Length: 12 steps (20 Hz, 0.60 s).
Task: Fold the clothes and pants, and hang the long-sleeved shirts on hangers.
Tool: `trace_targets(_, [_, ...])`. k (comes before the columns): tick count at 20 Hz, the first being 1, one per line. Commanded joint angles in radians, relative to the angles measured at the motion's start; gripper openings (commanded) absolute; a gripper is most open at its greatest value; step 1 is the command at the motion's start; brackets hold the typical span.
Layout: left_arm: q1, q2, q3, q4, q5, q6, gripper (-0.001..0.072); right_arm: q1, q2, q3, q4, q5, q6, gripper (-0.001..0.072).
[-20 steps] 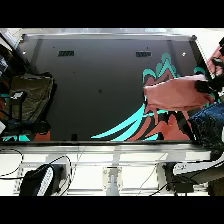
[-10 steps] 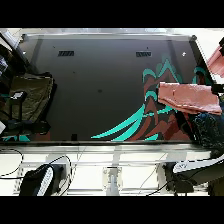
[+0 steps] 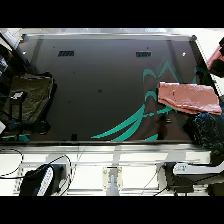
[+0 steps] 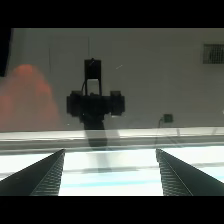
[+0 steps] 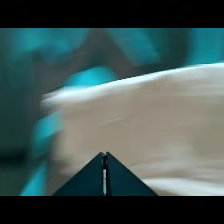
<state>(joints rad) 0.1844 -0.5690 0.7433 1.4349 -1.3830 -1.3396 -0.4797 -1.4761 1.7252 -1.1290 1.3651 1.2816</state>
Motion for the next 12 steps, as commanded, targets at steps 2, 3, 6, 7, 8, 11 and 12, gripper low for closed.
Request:
trace_targets(2, [0.001, 0.001, 0.0, 0.0, 0.0, 0.0, 0.0652, 0.306, 0.021, -0.123, 0.038, 0.135, 0.009, 0.0007])
trace_targets(3, [0.001, 0.001, 0.0, 0.0, 0.0, 0.0, 0.0652, 0.384, 0.019, -0.179, 0.019, 0.131, 0.008, 0.0007])
trace_targets(6, [0.001, 0.001, 0.0, 0.0, 0.0, 0.0, 0.0652, 0.586, 0.011, -0.351, -0.024, 0.092, 0.009, 0.0007])
trace_targets(7, [0.001, 0.001, 0.0, 0.0, 0.0, 0.0, 0.0651, 0.634, 0.01, -0.398, -0.029, 0.073, 0.009, 0.0007])
trace_targets(8, [0.001, 0.001, 0.0, 0.0, 0.0, 0.0, 0.0652, 0.67, 0.01, -0.436, -0.029, 0.056, 0.01, 0.0007])
trace_targets(11, [0.001, 0.001, 0.0, 0.0, 0.0, 0.0, 0.0652, 0.741, 0.01, -0.509, -0.029, 0.045, 0.039, 0.0007])
trace_targets(12, [0.001, 0.001, 0.0, 0.0, 0.0, 0.0, 0.0652, 0.753, 0.01, -0.519, -0.028, 0.048, 0.047, 0.0007])
